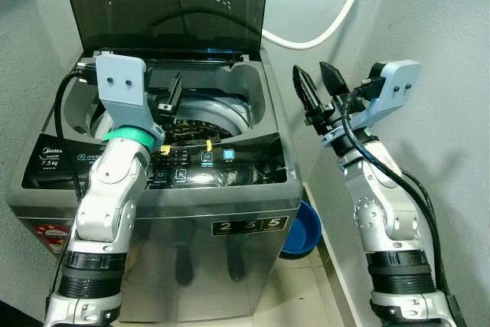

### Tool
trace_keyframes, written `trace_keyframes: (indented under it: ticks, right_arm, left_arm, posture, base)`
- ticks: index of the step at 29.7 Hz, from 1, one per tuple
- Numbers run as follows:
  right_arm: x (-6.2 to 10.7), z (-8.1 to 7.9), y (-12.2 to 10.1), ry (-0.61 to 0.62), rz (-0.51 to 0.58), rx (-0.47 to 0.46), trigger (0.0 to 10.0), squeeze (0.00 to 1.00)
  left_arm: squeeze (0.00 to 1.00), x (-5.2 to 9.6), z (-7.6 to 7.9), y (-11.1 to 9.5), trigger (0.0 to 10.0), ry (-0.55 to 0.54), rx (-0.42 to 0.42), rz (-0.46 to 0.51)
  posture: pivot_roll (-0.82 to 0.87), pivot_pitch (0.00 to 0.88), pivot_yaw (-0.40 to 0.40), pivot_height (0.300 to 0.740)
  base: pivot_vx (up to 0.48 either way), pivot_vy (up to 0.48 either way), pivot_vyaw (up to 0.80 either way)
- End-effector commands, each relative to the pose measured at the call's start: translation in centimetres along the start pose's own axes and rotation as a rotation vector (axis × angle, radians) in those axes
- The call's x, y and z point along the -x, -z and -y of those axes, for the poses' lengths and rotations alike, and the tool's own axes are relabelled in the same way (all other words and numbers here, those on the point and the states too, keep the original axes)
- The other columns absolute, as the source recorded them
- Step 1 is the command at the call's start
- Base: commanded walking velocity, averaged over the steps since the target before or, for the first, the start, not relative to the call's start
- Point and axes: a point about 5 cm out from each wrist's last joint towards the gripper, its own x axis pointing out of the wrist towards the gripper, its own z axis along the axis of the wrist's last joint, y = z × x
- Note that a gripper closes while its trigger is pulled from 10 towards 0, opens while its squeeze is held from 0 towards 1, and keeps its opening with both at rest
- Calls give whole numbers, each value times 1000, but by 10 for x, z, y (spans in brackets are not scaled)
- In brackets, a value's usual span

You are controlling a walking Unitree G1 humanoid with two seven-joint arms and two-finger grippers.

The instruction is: Clothes washing

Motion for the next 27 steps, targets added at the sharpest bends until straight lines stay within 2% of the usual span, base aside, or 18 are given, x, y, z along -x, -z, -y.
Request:
trace_keyframes:
  ticks: [1, 8, 27]
  right_arm:
    - [0, 0, -4, -8, 13, 12, 10000, 0]
    - [1, 0, -3, -8, 10, 16, 10000, 0]
    - [2, -1, -2, -6, 3, 23, 10000, 0]
  left_arm:
    - [0, -2, 2, 2, 10000, 5, 5, -1]
    - [0, -2, 2, 2, 10000, 6, 6, 0]
    - [0, -2, 2, 2, 10000, 7, 9, -7]
  posture:
    - [57, 0, -4, 740]
    - [57, 0, -3, 740]
    - [57, 0, -1, 740]
  base:
    - [0, 0, 0]
    - [0, 0, 0]
    - [-379, 0, 0]
